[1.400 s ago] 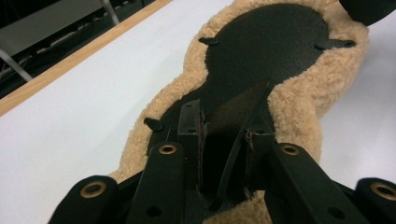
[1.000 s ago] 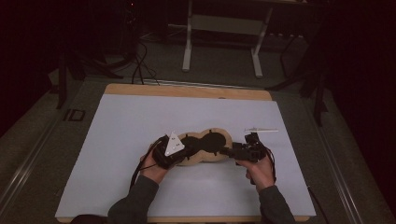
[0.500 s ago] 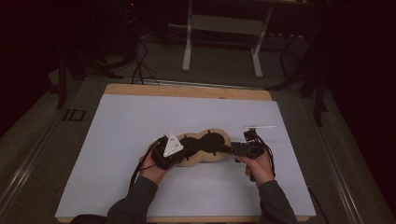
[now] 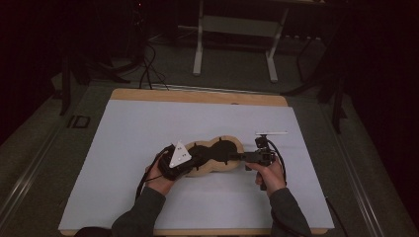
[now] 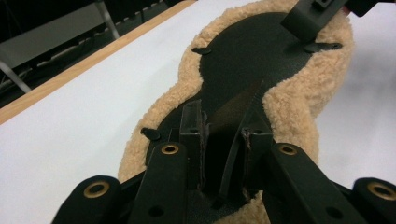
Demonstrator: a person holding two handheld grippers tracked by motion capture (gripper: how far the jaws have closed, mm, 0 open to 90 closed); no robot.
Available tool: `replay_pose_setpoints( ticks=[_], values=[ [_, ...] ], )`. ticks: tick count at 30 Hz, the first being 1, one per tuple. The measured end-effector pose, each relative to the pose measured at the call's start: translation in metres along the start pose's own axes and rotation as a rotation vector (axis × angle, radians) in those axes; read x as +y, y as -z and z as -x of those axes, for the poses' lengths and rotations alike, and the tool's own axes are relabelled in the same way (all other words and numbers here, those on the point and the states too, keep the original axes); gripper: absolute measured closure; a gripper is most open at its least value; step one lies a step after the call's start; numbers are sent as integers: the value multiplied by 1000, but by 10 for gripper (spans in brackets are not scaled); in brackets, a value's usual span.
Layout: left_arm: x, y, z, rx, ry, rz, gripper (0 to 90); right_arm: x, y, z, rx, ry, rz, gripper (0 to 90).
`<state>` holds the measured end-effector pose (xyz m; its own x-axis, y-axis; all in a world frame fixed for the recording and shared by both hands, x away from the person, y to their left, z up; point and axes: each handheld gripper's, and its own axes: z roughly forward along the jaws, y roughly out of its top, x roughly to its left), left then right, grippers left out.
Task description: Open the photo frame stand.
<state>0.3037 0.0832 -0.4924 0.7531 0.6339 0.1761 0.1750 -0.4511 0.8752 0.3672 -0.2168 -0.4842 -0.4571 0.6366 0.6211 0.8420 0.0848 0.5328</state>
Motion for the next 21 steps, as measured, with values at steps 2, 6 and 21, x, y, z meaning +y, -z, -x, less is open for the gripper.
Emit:
replay_pose_setpoints(
  ticks=[2, 6, 21],
  values=[
    [-1, 1, 1, -2, 0, 11, 763, 0, 0, 1, 15, -5, 0, 359],
    [-3, 3, 2, -6, -8, 20, 763, 1, 1, 2, 27, -17, -2, 389],
    [-9, 16, 3, -69, 71, 63, 647, -1, 9, -6, 64, 8, 39, 498]
  ],
)
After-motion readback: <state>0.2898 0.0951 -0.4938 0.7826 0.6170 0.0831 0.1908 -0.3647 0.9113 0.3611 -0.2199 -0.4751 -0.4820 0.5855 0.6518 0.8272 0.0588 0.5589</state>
